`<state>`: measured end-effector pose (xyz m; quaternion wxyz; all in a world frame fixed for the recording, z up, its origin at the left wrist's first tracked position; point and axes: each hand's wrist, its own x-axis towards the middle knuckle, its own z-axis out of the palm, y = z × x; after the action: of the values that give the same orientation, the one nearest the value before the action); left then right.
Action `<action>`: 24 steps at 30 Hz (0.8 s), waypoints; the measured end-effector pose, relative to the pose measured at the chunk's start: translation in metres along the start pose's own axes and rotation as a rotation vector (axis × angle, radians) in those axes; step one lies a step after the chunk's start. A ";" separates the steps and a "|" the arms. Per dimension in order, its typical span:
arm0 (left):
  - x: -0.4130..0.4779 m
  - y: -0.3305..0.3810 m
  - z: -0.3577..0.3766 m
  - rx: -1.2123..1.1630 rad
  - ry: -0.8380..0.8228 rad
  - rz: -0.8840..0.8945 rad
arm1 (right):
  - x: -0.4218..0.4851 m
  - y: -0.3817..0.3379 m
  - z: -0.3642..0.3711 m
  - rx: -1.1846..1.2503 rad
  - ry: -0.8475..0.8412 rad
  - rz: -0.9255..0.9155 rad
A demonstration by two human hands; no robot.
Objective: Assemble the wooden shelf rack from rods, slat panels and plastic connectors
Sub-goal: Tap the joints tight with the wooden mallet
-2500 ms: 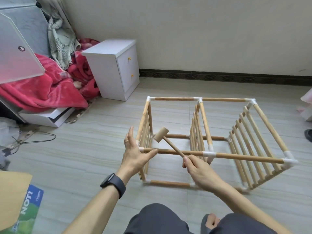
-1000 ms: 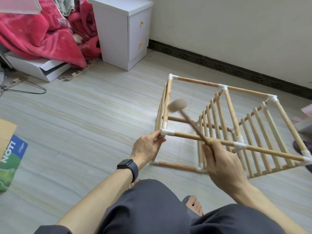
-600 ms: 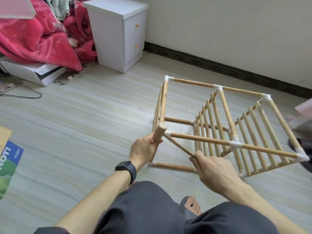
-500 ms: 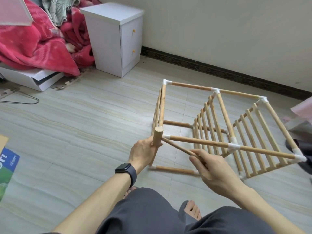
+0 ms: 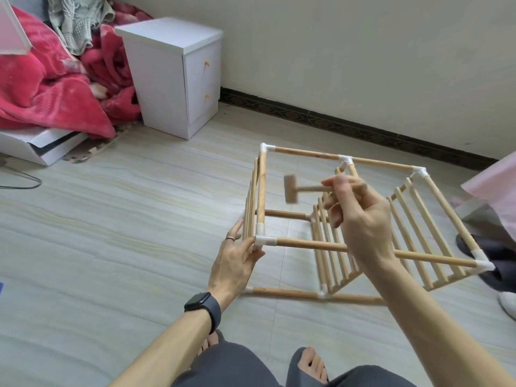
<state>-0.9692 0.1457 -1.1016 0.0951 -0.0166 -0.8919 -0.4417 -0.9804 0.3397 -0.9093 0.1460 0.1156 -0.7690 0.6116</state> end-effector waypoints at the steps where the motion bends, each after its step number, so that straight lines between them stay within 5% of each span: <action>1: 0.001 -0.001 -0.001 -0.005 -0.031 -0.034 | 0.004 0.000 0.006 -0.059 0.049 -0.044; 5: 0.003 -0.004 -0.002 0.030 -0.131 -0.093 | 0.018 0.004 0.032 -0.170 0.073 -0.074; 12: 0.003 -0.011 0.003 0.018 -0.124 -0.066 | 0.032 0.008 0.081 0.308 0.079 0.113; 16: 0.002 -0.016 0.007 0.001 -0.077 -0.027 | 0.052 -0.010 0.100 0.444 0.064 -0.117; 18: 0.001 -0.019 0.010 0.007 -0.062 -0.019 | 0.048 -0.004 0.112 0.402 0.078 -0.183; 21: 0.000 -0.021 0.013 -0.003 -0.044 -0.028 | 0.029 0.017 0.127 0.176 0.033 -0.026; 24: 0.000 -0.022 0.014 -0.008 -0.038 -0.018 | 0.038 0.017 0.124 0.240 0.038 -0.087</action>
<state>-0.9734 0.1430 -1.1272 0.0742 -0.0171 -0.8918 -0.4460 -1.0320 0.2230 -0.9371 0.1722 0.1537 -0.6816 0.6943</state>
